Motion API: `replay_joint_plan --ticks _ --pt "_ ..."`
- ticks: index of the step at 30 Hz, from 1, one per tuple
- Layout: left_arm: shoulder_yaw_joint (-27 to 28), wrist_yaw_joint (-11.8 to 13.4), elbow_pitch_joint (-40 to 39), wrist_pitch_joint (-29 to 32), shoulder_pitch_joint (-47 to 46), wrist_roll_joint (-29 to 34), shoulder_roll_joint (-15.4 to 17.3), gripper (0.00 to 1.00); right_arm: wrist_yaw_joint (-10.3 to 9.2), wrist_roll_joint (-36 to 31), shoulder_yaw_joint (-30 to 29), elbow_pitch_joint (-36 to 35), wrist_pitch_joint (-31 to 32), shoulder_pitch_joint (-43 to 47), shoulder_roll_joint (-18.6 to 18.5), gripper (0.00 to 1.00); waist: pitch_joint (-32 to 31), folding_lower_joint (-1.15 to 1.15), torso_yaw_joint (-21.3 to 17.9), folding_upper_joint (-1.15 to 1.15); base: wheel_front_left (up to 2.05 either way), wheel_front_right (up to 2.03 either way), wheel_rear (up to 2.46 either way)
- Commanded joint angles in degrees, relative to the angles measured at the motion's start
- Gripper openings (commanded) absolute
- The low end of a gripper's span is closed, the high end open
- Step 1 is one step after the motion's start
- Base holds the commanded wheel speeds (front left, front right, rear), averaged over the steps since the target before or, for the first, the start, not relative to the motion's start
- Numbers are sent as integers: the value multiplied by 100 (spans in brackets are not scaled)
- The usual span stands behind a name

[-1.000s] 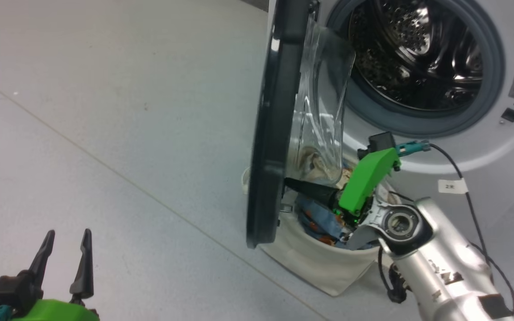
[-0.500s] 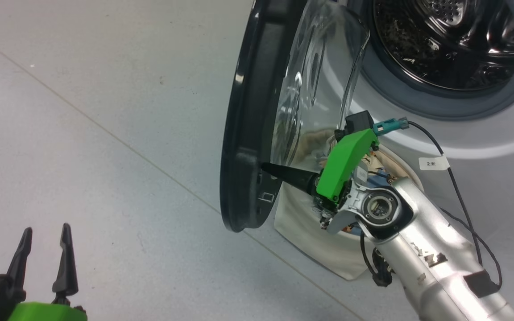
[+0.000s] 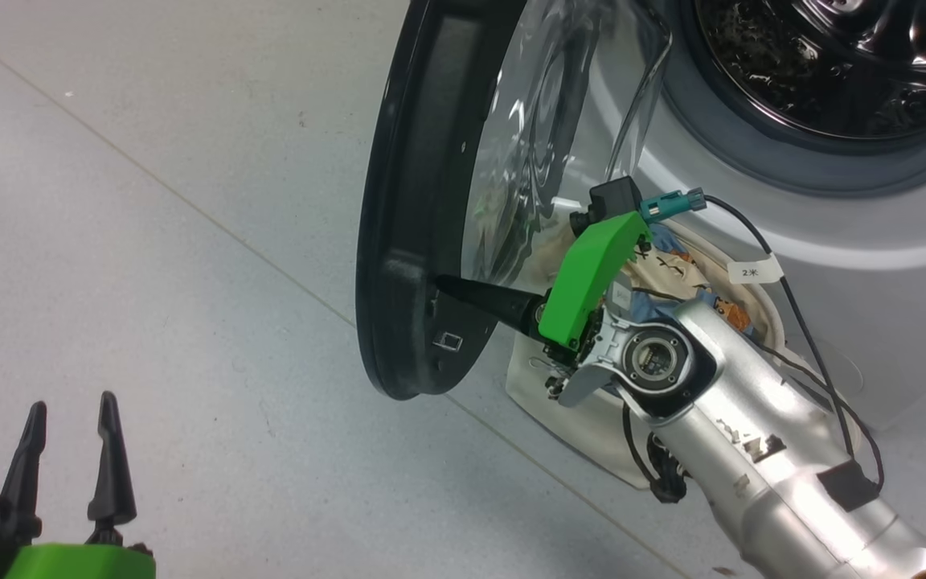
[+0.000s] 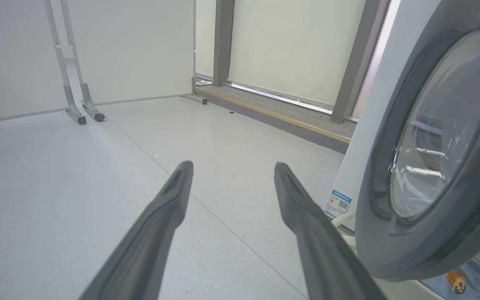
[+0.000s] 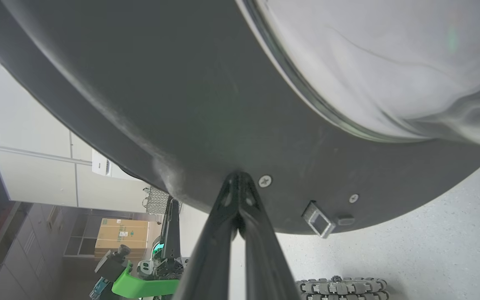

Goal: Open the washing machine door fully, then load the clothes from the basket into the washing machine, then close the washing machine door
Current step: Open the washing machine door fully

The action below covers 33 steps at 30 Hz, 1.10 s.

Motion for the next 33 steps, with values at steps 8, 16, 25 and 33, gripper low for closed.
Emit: replay_joint_plan --ticks 8,16,25,33 --pt "253 -30 -163 -68 -110 43 121 100 43 6 78 -421 -551 -79 -29 92 -80 -1 -49 0 0 0 0" --pt "188 -127 -11 -68 -271 -21 124 100 43 -931 97 -1033 -2102 428 -859 100 -195 -1 -102 0 0 0 0" --pt "202 -178 -220 -69 -396 242 233 100 43 -2481 214 -1006 -4398 1319 -1589 100 -435 -1 -204 0 0 0 0" --pt "-43 -272 -4 -69 -455 291 308 100 43 -3714 -464 -1080 -4529 1963 -1571 100 -535 -1 -279 0 0 0 0"
